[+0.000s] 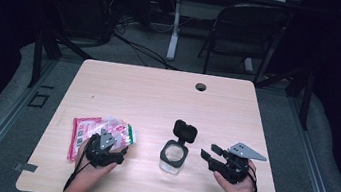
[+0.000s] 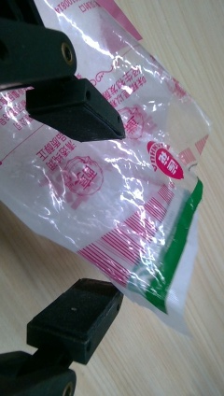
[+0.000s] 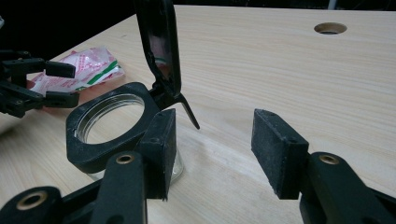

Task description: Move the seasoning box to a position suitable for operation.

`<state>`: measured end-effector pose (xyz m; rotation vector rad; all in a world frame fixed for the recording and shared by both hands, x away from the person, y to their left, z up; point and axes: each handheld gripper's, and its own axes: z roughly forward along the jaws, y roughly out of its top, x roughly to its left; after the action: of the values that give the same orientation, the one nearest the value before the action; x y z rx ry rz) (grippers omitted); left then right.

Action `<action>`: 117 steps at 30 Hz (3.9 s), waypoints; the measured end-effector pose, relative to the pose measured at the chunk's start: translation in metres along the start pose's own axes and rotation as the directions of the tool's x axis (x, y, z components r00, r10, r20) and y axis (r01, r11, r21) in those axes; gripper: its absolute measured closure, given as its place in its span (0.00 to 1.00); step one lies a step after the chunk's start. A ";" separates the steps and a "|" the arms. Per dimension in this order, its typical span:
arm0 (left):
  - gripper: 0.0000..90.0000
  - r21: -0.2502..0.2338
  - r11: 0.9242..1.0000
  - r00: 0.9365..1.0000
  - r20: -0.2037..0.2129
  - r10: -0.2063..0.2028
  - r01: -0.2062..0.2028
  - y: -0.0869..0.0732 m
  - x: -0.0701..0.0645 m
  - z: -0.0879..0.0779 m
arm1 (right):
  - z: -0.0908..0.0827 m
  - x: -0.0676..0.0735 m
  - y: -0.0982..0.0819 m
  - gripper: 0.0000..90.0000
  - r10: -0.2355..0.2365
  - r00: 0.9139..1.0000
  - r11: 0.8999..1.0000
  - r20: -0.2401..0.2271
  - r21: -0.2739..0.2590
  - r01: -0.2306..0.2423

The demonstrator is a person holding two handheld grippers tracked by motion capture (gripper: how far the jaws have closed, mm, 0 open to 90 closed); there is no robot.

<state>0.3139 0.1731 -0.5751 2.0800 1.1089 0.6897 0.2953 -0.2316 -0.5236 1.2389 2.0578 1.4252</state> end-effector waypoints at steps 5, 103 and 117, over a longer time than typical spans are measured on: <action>0.24 0.000 1.000 0.999 -0.031 0.009 -0.009 -0.001 -0.001 0.003 | 0.001 0.000 0.000 0.56 0.003 1.000 1.000 -0.004 0.002 -0.003; 1.00 -0.085 0.974 0.977 0.031 -0.209 0.211 0.008 0.054 -0.037 | 0.005 -0.001 -0.004 0.56 0.025 1.000 0.999 -0.017 0.020 -0.025; 1.00 -0.071 0.980 0.982 0.008 -0.186 0.186 0.013 0.060 -0.045 | 0.005 -0.001 -0.004 0.56 0.026 1.000 1.000 -0.018 0.019 -0.025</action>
<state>0.3186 0.2331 -0.5290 1.8878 1.2419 0.6268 0.2976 -0.2303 -0.5294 1.2686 2.0786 1.4368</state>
